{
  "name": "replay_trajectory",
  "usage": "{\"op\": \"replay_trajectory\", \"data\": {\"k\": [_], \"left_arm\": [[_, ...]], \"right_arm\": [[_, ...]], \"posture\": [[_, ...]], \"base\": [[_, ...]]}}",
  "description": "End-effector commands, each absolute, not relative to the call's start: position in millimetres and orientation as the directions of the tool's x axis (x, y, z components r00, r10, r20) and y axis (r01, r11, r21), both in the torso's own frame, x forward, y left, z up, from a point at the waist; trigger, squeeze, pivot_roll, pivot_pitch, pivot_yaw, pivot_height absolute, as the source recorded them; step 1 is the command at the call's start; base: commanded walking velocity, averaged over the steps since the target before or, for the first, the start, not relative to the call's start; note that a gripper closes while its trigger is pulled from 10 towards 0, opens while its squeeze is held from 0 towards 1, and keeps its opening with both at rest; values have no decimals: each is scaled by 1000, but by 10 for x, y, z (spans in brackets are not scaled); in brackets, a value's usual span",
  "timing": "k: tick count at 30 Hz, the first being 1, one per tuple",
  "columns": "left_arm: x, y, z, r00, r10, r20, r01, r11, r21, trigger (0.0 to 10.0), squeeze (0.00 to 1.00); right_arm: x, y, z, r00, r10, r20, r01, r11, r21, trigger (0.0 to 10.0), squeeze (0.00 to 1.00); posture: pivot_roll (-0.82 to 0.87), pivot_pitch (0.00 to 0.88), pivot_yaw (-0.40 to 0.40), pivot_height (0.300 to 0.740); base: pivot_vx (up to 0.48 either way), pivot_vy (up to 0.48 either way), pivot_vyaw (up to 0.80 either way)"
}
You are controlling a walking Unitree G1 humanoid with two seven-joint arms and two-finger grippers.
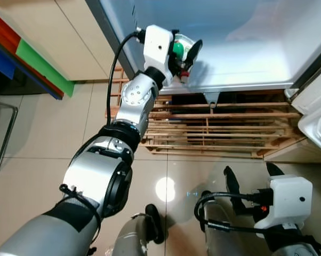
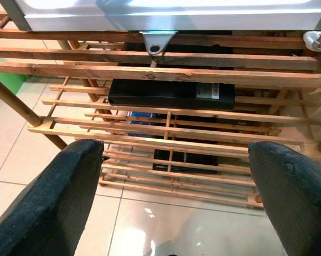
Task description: Restocking fridge
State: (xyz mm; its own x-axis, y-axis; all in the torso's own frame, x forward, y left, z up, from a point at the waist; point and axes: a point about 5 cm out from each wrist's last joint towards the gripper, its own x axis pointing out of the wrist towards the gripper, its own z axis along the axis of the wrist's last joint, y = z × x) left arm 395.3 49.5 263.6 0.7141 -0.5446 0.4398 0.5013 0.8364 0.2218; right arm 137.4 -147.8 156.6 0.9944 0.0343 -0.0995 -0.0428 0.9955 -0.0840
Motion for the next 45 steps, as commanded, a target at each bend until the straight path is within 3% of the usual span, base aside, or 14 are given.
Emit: {"op": "replay_trajectory", "data": {"k": [1, 11, 16, 17, 18, 19, 27, 30, 35, 38, 40, 41, 42, 45], "left_arm": [[3956, 574, 2756, 709, -513, 484, 395, 857, 330, 10000, 1000], [3972, 686, 2972, 703, -442, 557, 249, 887, 390, 10000, 1000], [3960, 659, 3043, 678, -454, 577, 302, 889, 344, 10000, 1000], [3945, 571, 3042, 660, -489, 571, 398, 872, 286, 10000, 1000], [3943, 525, 3017, 657, -507, 557, 449, 857, 251, 10000, 455], [3934, 472, 2963, 653, -532, 539, 500, 837, 220, 10000, 0], [3676, 407, 2520, 638, -604, 478, 686, 727, 3, 10000, 0], [3448, 452, 2464, 570, -663, 484, 745, 666, 35, 10000, 0], [3205, 572, 2400, 563, -695, 447, 758, 649, 56, 10000, 0], [3114, 689, 2259, 625, -678, 388, 722, 690, 42, 10000, 0], [3045, 920, 1893, 779, -580, 237, 588, 808, 41, 10000, 0], [3045, 920, 1893, 779, -580, 237, 588, 808, 41, 10000, 0], [3002, 1129, 1608, 883, -451, 130, 453, 892, 19, 10000, 0], [3000, 1218, 1483, 932, -352, 88, 357, 932, -56, 10000, 0]], "right_arm": [[1326, -1454, 1575, 993, 30, -113, -39, 997, -71, 10000, 0], [1404, -1451, 1556, 993, 46, -106, -54, 996, -69, 10000, 0], [1462, -1446, 1545, 994, 54, -94, -61, 995, -73, 10000, 0], [1520, -1451, 1533, 995, 57, -84, -63, 995, -75, 10000, 0], [1541, -1452, 1535, 995, 59, -78, -65, 995, -76, 10000, 0], [1581, -1452, 1529, 996, 63, -71, -68, 995, -76, 10000, 0], [1933, -1405, 1506, 993, 114, -18, -115, 993, -37, 10000, 0], [2095, -1371, 1494, 991, 133, 3, -133, 991, -7, 10000, 0], [2338, -1370, 1502, 991, 128, 45, -128, 992, 12, 10000, 0], [2444, -1412, 1522, 993, 94, 71, -95, 995, 5, 10000, 0], [2511, -1461, 1532, 993, 59, 98, -58, 998, -14, 10000, 0], [2511, -1461, 1532, 993, 59, 98, -58, 998, -14, 10000, 0], [2545, -1482, 1518, 993, 38, 110, -36, 999, -27, 10000, 0], [2561, -1461, 1475, 993, 43, 108, -41, 999, -20, 10000, 0]], "posture": [[-459, 404, 211, 740], [-444, 381, 200, 740], [-437, 356, 202, 740], [-419, 321, 206, 740], [-419, 321, 206, 740], [-404, 297, 205, 740], [-293, 196, 191, 740], [-259, 164, 190, 740], [-199, 93, 193, 740], [-180, 72, 193, 740], [-163, 37, 196, 740], [-163, 37, 196, 740], [-159, 22, 192, 740], [-157, 0, 181, 740]], "base": [[0, 0, 0], [0, 0, 0], [0, 0, 0], [0, 0, 0], [0, 0, 0], [0, 0, 0], [0, 0, 0], [0, 0, 0], [0, 0, 0], [0, 0, 0], [0, 0, 0], [0, 0, 0], [0, 0, 0], [0, 0, 0]]}}
